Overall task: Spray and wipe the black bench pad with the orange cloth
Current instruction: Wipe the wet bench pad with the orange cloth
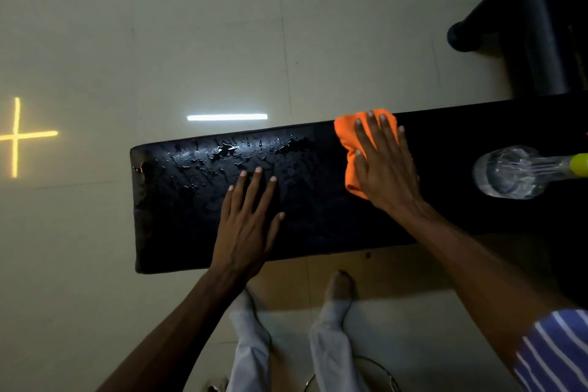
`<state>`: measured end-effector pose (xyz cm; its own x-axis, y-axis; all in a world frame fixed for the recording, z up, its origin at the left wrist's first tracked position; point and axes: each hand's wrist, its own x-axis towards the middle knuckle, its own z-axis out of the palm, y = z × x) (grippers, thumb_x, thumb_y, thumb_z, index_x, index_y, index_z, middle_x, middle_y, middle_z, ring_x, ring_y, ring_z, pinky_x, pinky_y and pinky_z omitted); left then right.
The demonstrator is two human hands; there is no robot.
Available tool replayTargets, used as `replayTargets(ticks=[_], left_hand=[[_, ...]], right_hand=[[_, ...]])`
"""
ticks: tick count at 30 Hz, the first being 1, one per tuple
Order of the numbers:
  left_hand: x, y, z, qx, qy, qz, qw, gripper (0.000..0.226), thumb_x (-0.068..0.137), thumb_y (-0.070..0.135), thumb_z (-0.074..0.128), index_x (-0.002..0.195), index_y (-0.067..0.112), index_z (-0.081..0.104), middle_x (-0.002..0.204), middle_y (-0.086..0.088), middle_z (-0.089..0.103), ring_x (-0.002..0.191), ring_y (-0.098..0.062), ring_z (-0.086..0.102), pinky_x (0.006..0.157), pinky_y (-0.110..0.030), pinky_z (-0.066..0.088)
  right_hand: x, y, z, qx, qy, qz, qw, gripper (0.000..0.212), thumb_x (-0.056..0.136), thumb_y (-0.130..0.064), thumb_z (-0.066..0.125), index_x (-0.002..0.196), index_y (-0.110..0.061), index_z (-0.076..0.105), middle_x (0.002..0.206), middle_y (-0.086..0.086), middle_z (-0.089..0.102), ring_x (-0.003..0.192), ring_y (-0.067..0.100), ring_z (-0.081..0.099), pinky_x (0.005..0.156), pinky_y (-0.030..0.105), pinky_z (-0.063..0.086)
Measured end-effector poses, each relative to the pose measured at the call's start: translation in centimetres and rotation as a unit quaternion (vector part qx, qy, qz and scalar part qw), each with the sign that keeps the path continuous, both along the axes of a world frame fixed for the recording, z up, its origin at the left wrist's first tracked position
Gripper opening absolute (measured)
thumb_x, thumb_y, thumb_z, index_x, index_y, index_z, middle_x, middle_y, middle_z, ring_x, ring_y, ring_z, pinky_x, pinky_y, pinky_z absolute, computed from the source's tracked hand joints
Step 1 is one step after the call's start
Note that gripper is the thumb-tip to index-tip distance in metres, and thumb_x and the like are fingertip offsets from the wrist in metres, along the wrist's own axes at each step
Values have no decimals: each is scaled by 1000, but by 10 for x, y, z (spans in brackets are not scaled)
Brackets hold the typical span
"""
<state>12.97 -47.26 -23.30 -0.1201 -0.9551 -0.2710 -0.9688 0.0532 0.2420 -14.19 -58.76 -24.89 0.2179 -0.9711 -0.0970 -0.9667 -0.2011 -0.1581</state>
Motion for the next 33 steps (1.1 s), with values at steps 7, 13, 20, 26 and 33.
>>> replayTargets(ticks=[7, 13, 20, 26, 33], left_hand=[[10, 1, -6, -22, -4, -24, 999, 66, 105, 49, 39, 164, 21, 27, 174, -8, 15, 161, -33, 11, 129, -52, 19], [28, 9, -2, -17, -7, 4, 1000, 67, 105, 51, 37, 164, 21, 25, 174, -7, 12, 162, -31, 6, 129, -52, 18], [51, 17, -11, -31, -5, -8, 999, 67, 105, 52, 37, 164, 22, 26, 174, -7, 15, 162, -31, 10, 129, -51, 21], [63, 19, -8, -26, 0, 9, 1000, 67, 105, 52, 37, 164, 21, 26, 174, -7, 14, 162, -31, 8, 128, -53, 22], [83, 29, -5, -18, 12, 11, 1000, 66, 105, 48, 40, 163, 20, 28, 174, -9, 15, 162, -33, 9, 129, -52, 22]], right_hand=[[95, -23, -3, 26, -59, 4, 998, 59, 104, -30, 36, 162, -20, 38, 170, 4, 38, 159, 28, 30, 134, 51, 7], [37, -12, 0, 35, -11, 116, 993, 63, 106, -33, 30, 166, -14, 28, 176, 9, 21, 164, 29, 16, 135, 52, 8], [128, -38, -8, 32, -56, -58, 996, 57, 104, -24, 40, 159, -10, 42, 166, 12, 43, 158, 28, 34, 135, 49, 5], [95, 7, 2, 42, -36, 141, 988, 62, 109, -27, 36, 167, -12, 20, 177, 9, 14, 165, 26, 11, 135, 52, 5], [137, -16, -4, 26, -39, -44, 998, 58, 106, -21, 40, 162, -7, 35, 172, 13, 30, 163, 28, 21, 135, 50, 2]])
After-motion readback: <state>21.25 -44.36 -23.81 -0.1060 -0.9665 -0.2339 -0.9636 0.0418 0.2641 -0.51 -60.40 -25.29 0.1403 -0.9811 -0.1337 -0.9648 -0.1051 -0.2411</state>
